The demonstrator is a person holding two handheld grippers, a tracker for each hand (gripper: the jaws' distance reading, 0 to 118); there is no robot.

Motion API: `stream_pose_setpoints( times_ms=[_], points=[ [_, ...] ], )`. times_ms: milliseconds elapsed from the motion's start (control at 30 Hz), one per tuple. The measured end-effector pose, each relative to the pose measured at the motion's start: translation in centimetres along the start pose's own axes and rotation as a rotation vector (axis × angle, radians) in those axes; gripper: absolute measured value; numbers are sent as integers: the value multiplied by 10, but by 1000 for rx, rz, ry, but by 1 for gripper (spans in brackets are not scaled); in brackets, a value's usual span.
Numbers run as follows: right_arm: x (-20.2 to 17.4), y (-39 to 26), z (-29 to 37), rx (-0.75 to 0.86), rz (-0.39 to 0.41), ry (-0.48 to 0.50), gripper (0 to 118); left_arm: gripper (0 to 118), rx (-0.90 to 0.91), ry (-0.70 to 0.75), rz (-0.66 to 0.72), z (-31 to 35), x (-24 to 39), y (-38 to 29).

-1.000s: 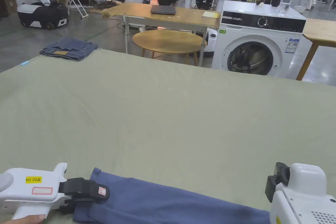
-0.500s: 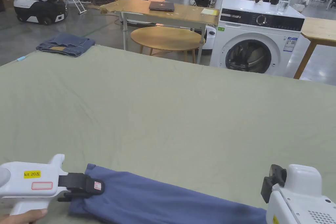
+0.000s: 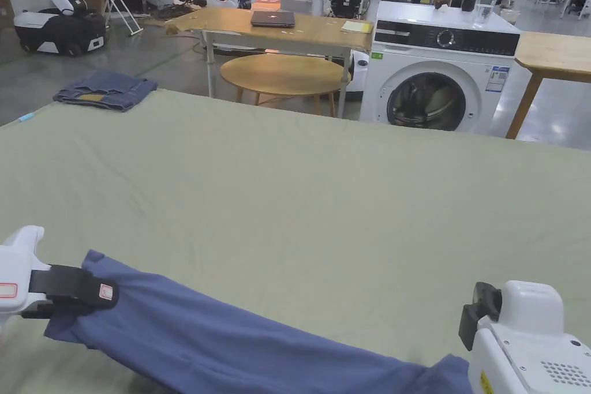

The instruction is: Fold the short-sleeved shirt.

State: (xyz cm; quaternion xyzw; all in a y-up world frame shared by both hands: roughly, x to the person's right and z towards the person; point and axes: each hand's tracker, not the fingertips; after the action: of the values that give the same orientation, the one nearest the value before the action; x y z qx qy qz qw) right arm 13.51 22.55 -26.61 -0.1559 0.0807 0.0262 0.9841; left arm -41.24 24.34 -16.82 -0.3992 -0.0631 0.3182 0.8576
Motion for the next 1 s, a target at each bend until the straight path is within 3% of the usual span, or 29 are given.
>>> stream_pose_setpoints(
  times_ms=[167, 300, 500, 600, 1000],
  points=[
    [0, 1, -1, 0, 0, 7, 0, 2, -21, -7, -49, 0, 32, -3],
    [2, 1, 0, 0, -7, 10, 0, 2, -58, -119, -108, -15, 71, -7],
    [8, 0, 4, 0, -9, 1, 0, 2, -157, -267, -140, -62, 132, -22],
    [13, -2, 6, -8, -14, -10, 0, 2, -226, -273, -175, -100, 158, -33],
    [33, -12, 10, -53, -27, -60, 0, 2, -464, -44, -236, -234, 187, -82]
  ],
)
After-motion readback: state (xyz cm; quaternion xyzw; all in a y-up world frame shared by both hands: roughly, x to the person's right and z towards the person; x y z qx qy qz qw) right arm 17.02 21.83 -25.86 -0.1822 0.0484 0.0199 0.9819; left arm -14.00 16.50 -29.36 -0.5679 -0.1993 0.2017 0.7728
